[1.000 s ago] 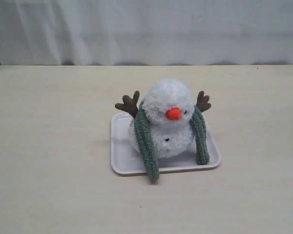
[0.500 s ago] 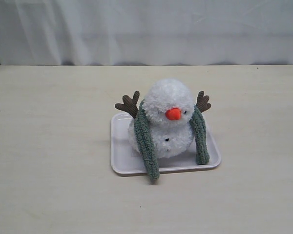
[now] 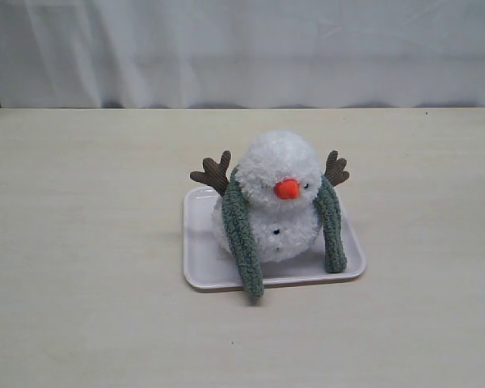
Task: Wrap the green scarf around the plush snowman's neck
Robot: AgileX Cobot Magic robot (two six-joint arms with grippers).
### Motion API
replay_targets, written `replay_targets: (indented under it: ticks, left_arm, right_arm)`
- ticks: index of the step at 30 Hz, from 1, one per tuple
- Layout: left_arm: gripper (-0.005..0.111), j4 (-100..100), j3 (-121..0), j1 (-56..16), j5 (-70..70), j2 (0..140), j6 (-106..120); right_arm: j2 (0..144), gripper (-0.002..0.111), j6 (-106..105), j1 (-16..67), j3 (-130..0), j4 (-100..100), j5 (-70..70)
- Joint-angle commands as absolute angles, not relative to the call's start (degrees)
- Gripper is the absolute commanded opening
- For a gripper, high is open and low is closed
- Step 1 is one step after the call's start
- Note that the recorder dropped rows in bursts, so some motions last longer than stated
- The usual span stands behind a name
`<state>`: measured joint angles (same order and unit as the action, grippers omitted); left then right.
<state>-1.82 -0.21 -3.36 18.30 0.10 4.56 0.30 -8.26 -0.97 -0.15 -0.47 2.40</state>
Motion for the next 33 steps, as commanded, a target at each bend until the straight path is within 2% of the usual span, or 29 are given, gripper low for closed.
replay_targets:
  ticks: [1,11,33]
  left_arm:
    - [0.0,-2.15,0.0,-3.32,17.69,0.0,4.64]
    - [0.0,-2.26,0.0,-3.32,17.69,0.0,4.64]
    - [0.0,-2.26,0.0,-3.32,17.69,0.0,4.64]
  right_arm:
    - [0.0,0.004,-6.18,-1.24,0.0,-0.91,8.21]
    - [0.0,0.004,-6.18,-1.14,0.0,-0.91,18.54]
    - [0.0,0.004,-3.86,-1.14,0.0,-0.91,19.53]
